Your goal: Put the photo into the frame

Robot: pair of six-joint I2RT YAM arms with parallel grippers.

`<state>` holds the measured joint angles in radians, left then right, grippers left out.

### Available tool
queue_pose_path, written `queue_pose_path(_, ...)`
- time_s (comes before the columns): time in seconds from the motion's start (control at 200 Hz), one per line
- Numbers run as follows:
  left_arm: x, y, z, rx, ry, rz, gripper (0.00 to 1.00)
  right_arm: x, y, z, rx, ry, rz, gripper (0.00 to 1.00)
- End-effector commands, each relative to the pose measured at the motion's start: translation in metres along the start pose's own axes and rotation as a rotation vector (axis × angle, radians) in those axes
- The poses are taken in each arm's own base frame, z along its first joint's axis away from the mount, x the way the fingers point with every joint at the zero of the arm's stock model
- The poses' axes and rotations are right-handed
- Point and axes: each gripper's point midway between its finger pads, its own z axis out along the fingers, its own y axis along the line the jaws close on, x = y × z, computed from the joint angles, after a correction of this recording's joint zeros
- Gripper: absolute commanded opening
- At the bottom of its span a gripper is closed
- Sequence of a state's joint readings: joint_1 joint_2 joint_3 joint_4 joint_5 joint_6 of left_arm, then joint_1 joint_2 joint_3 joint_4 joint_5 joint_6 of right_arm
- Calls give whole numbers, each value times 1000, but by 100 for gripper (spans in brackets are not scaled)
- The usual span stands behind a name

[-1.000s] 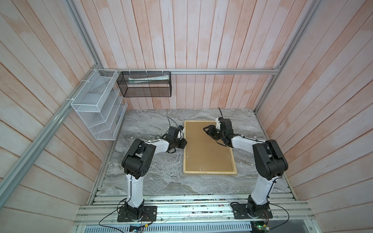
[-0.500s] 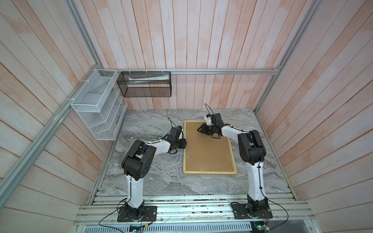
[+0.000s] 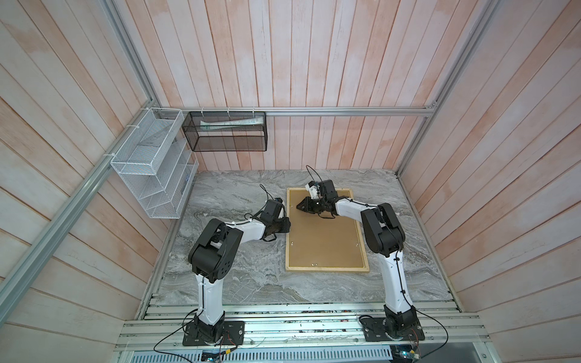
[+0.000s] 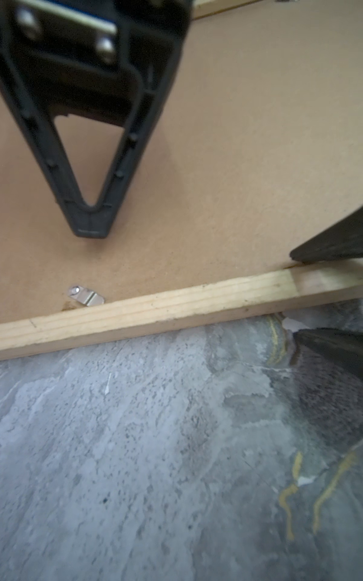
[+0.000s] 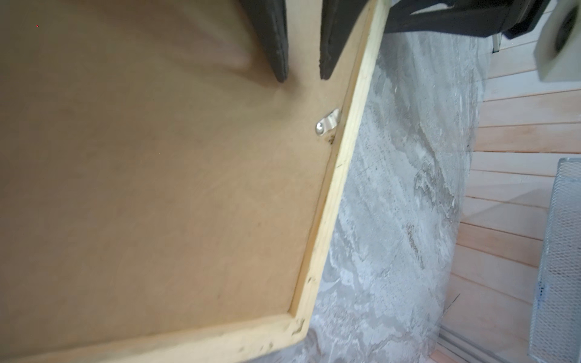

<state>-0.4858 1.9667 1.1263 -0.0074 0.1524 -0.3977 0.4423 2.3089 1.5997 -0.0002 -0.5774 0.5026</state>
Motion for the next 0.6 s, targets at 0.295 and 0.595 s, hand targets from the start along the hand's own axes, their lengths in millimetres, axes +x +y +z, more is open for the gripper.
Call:
queue_pose_path(0.295,5,-13,1,61,12,-26,36,20,-26,22,61,112,74,29)
queue_pose_path(0.595,10,-13,-2,51,12,-50,34,14,-31,27,161,116,-6,30)
